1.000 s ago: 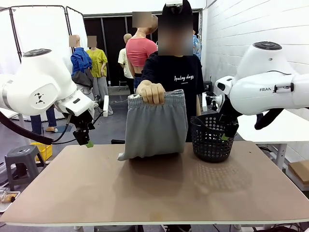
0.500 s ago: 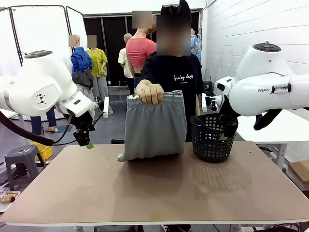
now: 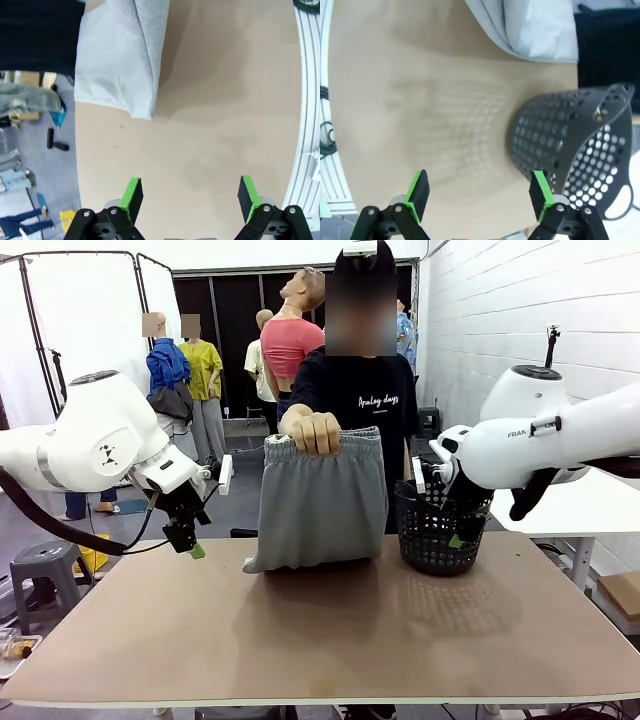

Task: Fold the training pants.
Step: Grab both ends of the Training pants handed by a person.

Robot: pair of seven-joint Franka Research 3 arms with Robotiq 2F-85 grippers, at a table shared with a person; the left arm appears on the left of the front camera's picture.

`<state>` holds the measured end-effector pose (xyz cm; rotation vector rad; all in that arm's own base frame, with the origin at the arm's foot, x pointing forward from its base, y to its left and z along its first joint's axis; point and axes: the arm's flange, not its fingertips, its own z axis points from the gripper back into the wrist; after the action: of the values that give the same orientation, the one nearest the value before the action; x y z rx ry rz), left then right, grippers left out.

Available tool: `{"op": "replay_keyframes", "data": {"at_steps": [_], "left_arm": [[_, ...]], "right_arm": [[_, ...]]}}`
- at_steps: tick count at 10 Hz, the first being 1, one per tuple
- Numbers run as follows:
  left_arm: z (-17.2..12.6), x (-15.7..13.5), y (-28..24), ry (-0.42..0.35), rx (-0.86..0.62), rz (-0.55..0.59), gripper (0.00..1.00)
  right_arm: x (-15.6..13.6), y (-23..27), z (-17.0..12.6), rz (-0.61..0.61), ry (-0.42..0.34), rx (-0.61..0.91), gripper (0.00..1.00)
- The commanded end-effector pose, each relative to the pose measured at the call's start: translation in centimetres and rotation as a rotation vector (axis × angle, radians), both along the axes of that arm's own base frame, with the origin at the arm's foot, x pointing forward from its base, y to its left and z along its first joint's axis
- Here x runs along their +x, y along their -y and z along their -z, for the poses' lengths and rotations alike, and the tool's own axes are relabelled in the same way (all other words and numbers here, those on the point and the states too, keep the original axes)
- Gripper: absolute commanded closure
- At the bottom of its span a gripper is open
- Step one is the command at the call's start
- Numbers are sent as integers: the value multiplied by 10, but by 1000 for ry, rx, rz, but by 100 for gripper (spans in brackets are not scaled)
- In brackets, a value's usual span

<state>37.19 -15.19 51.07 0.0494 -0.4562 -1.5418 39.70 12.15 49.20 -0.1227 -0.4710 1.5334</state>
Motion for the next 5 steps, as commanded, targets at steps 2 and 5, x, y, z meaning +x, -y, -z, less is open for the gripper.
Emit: {"op": "replay_keyframes", "data": {"at_steps": [2,5], "left_arm": [[5,17,-6,18,-179,98,0],[12,19,3,17,-315,117,0]], "right_arm": [[12,2,-2,-129,-19,188,0],[16,-4,2,-189,-35,386,0]]}}
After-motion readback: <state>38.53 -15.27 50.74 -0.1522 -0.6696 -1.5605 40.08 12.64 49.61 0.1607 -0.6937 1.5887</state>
